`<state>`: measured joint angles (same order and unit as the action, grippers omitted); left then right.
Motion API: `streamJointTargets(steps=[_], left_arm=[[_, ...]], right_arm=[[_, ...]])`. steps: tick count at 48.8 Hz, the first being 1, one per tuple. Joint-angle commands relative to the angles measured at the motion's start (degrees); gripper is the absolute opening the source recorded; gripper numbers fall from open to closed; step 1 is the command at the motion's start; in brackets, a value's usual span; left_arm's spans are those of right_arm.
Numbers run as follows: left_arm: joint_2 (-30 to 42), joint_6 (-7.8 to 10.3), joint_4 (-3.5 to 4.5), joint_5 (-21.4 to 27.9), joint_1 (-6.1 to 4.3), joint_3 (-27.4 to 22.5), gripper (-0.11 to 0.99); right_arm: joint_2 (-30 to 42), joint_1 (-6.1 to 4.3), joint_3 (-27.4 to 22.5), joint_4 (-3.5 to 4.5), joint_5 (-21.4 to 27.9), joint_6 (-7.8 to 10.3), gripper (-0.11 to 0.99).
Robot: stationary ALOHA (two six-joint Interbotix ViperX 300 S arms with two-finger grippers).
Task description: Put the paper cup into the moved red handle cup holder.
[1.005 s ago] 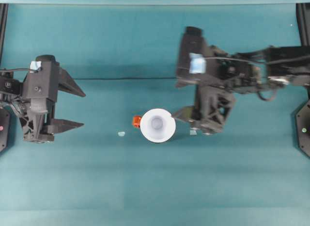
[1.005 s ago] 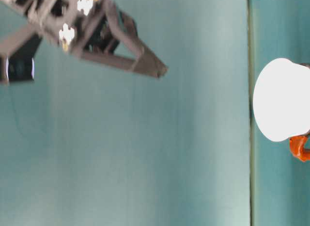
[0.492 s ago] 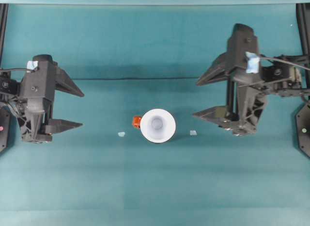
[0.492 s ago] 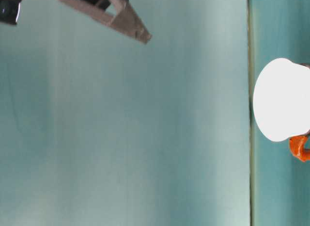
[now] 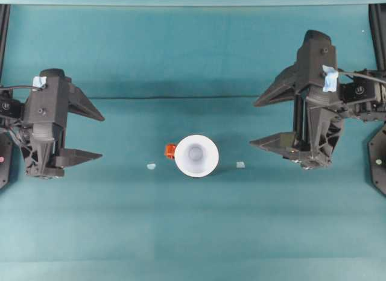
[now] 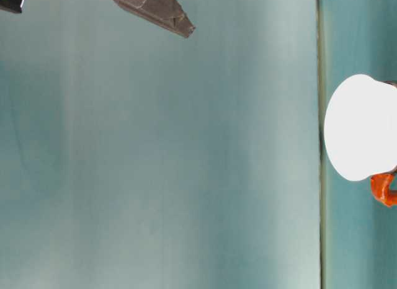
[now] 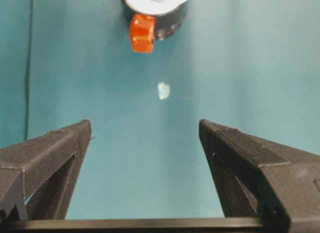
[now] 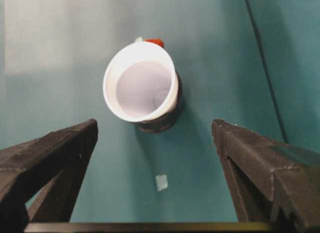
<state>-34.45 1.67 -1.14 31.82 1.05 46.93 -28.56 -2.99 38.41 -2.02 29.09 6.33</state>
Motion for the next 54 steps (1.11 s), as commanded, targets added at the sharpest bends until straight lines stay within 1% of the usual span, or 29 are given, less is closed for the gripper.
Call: streamJointTargets(steps=[1,2,4,7,8,10,20,22,23,24,25,26,27,29,38,39,45,54], left_arm=[[-0.35,-0.09,-0.09,-0.26,-0.09,-0.7,0.96],[-0.35,-0.09,-0.18,-0.26,-0.09,-0.7,0.96],[-0.35,-0.09,-0.09,-0.26,-0.09,-0.7,0.96],[-0.35,-0.09,-0.18,-0.26,-0.09,-0.7,0.96],[-0.35,-0.09,-0.09,-0.26,-0.09,-0.7,0.96],[-0.35,-0.09,-0.18,-0.26,-0.09,-0.7,0.96],[-0.35,-0.09,-0.09,-0.26,-0.09,-0.7,0.96],[-0.35,-0.09,-0.18,-0.26,-0.09,-0.7,0.96],[-0.35,-0.09,-0.09,-0.26,-0.09,-0.7,0.96],[-0.35,-0.09,-0.18,-0.26,-0.09,-0.7,0.96],[-0.35,-0.09,-0.09,-0.26,-0.09,-0.7,0.96],[-0.35,-0.09,-0.18,-0.26,-0.09,-0.7,0.96],[-0.35,-0.09,-0.09,-0.26,-0.09,-0.7,0.96],[-0.35,-0.09,-0.18,-0.26,-0.09,-0.7,0.96],[-0.35,-0.09,-0.09,-0.26,-0.09,-0.7,0.96],[-0.35,-0.09,-0.18,-0.26,-0.09,-0.7,0.96],[-0.35,-0.09,-0.09,-0.26,-0.09,-0.7,0.96],[-0.35,-0.09,-0.18,-0.26,-0.09,-0.7,0.96]], right_arm=[[-0.62,0.18,-0.53,0.09,-0.44,-0.26,0.83],[-0.62,0.18,-0.62,0.09,-0.44,-0.26,0.83],[-0.62,0.18,-0.53,0.09,-0.44,-0.26,0.83],[-0.62,0.18,-0.44,0.09,-0.44,-0.26,0.83],[-0.62,0.18,-0.44,0.09,-0.44,-0.26,0.83],[-0.62,0.18,-0.35,0.09,-0.44,-0.18,0.83],[-0.62,0.18,-0.35,0.09,-0.44,-0.26,0.83],[-0.62,0.18,-0.26,0.09,-0.44,-0.26,0.83],[-0.62,0.18,-0.26,0.09,-0.44,-0.26,0.83],[-0.62,0.18,-0.18,0.09,-0.44,-0.26,0.83],[-0.62,0.18,-0.18,0.09,-0.44,-0.26,0.83],[-0.62,0.18,-0.09,0.09,-0.44,-0.26,0.83],[-0.62,0.18,-0.09,0.09,-0.44,-0.18,0.83],[-0.62,0.18,0.09,0.09,-0.44,-0.18,0.83],[-0.62,0.18,0.18,0.09,-0.44,-0.26,0.83],[-0.62,0.18,0.18,0.09,-0.44,-0.26,0.83],[-0.62,0.18,0.18,0.09,-0.44,-0.35,0.83],[-0.62,0.09,0.18,0.09,-0.44,-0.35,0.83]])
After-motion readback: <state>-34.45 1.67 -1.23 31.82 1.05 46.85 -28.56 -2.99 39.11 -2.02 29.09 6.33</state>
